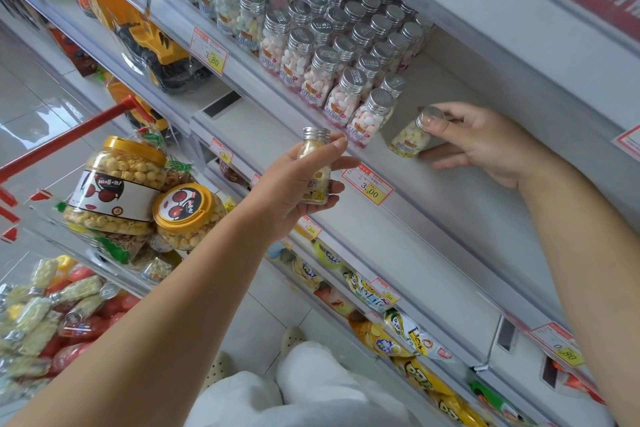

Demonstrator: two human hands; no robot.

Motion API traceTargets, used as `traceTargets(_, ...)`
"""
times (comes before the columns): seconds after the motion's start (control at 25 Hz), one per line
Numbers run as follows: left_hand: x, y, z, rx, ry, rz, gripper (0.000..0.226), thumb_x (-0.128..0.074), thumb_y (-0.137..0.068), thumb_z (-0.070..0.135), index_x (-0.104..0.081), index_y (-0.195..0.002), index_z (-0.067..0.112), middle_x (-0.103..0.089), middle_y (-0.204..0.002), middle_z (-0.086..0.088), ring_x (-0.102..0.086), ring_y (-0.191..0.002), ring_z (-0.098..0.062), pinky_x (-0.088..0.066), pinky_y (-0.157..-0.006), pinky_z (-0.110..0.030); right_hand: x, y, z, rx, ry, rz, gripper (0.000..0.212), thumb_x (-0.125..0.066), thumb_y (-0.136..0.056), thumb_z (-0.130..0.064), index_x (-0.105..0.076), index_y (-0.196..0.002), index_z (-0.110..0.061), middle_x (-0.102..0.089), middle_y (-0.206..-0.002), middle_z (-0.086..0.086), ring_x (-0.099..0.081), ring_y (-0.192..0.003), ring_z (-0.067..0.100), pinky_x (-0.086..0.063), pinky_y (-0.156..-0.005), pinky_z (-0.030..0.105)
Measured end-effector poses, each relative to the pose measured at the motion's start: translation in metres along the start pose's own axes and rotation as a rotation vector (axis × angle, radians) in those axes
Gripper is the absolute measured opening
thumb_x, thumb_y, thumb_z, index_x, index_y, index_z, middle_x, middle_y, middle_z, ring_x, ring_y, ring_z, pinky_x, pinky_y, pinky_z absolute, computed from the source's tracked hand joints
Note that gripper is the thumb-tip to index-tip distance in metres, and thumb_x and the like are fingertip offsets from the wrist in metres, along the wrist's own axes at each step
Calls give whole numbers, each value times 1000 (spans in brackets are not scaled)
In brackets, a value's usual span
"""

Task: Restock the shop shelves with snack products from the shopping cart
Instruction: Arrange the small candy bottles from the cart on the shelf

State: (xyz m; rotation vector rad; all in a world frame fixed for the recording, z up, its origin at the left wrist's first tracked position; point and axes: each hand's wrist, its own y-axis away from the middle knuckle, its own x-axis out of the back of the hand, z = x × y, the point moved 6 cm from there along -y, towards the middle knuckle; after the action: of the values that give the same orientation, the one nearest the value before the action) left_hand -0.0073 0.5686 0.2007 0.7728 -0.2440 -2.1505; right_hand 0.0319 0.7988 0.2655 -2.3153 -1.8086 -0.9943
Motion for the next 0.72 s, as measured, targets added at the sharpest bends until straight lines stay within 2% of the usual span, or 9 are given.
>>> traceTargets(0.12,-2,-1,-1,0,-3,-12,39,-70,-83,37,-64,-120,26,-75,-106,0,-63,-68,-11,-53,-67,-26,5,-11,-8,59,-63,108,15,-56,-97,-20,-59,-112,-15,-64,-95,9,-69,-64,8,-60,-70,27)
traceTargets(0.2,-1,-1,-1,-1,2,-15,46,-72,-76,40,-64,-119,27,-76,-106,0,-63,-68,-11,-53,-68,-26,8,-25,-16,68,-88,124,12,-53,-99,-20,-57,-108,-14,-61,-95,9,-67,-62,6,-60,-65,25)
traceTargets(0.36,1,-1,-3,-3,9,-26,48,-72,-74,40,-65,-119,27,-75,-107,0,-64,-68,-11,-53,-71,-28,4,-57,-31,43,-55,63,20,-42,-104,-31,-56,-95,-19,-63,-90,4,-67,-67,10,-56,-84,37)
traceTargets(0.4,1,-2,-4,-2,11,-35,46,-72,-75,39,-64,-119,27,-75,-109,-1,-64,-69,-12,-53,-71,-28,2,-63,-34,41,-48,65,21,-42,-104,-33,-56,-97,-19,-64,-93,4,-68,-71,14,-54,-89,42)
traceTargets(0.48,0,-3,-4,-8,9,-67,42,-72,-79,30,-63,-120,27,-74,-112,-2,-64,-72,-13,-53,-71,-28,-2,-74,-37,44,-14,83,20,-45,-102,-38,-57,-98,-22,-63,-107,5,-66,-95,26,-47,-100,51)
traceTargets(0.52,0,-3,-5,-11,6,-87,40,-71,-82,22,-62,-121,27,-74,-113,-3,-64,-73,-13,-53,-72,-28,-4,-78,-38,44,1,92,21,-47,-101,-40,-58,-96,-23,-62,-113,5,-63,-105,31,-44,-102,53)
traceTargets(0.56,-2,-3,-5,-13,3,-106,41,-69,-84,13,-61,-122,25,-73,-113,-3,-64,-75,-13,-53,-73,-28,-5,-80,-37,40,12,100,22,-48,-100,-41,-59,-94,-24,-62,-112,4,-62,-107,32,-44,-102,53)
traceTargets(0.64,-6,-4,-6,-12,-7,-136,44,-64,-86,-2,-60,-123,22,-73,-112,-2,-65,-80,-13,-54,-75,-28,-6,-76,-39,43,-2,113,22,-46,-102,-39,-59,-93,-23,-63,-101,4,-66,-86,22,-51,-90,43)
traceTargets(0.72,-11,-6,-8,-6,-28,-163,46,-64,-83,-9,-60,-121,18,-73,-114,0,-65,-86,-12,-54,-79,-28,2,-61,-38,79,-1,249,20,-44,-102,-37,-58,-100,-23,-62,-95,3,-62,-70,14,-54,-76,36)
